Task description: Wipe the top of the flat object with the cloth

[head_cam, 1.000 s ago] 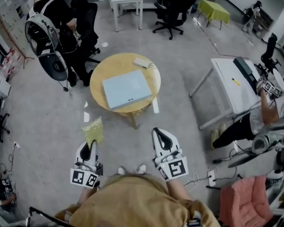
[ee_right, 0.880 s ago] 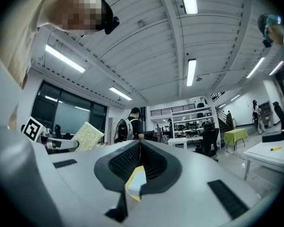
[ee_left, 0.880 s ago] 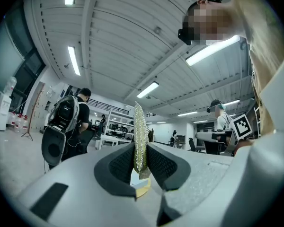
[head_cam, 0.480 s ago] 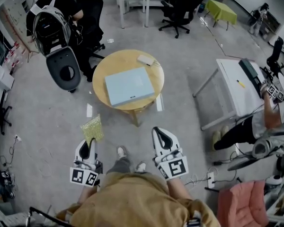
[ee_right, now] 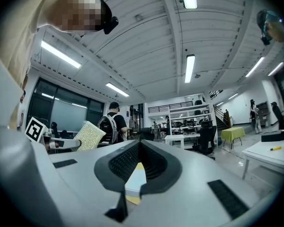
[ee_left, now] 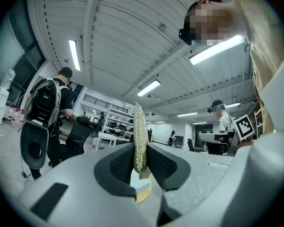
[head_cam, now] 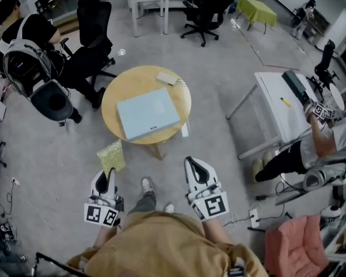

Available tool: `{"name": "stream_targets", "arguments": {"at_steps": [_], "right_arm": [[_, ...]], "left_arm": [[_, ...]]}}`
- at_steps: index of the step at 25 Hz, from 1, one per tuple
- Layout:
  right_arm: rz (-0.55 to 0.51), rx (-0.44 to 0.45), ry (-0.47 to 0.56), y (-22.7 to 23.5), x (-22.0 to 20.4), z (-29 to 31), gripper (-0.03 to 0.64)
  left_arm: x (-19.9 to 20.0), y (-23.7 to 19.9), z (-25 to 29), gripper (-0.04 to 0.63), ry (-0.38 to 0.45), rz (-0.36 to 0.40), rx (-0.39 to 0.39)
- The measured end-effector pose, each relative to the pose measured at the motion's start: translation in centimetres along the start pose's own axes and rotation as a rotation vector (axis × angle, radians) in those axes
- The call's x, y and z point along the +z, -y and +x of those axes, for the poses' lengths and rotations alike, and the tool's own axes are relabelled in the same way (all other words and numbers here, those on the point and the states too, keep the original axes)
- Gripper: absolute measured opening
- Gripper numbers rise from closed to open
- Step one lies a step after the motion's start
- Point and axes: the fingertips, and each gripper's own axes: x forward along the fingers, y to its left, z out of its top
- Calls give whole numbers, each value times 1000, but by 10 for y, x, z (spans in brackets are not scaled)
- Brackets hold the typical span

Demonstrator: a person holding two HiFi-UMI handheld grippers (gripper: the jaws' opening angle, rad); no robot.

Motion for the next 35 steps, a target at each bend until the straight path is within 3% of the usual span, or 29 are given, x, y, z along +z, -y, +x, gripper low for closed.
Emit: {"name": "stream_targets", "arguments": {"at_steps": [12,26,31,35], "right_arm": [[3,-30,5,43,-1,120,0],[-34,-58,-21,47,7,241,0],[-59,-79,-1,48,7,269,0],[-60,-84,-17,67,0,281,1]], "left_arm": [[2,-74,112,63,-22,-12,-40],[12,-163,202,64,-30,-51,-104],[6,-177,227,64,-30,-51,-161],[-4,-177,249,63,-47,-68,-163]]}}
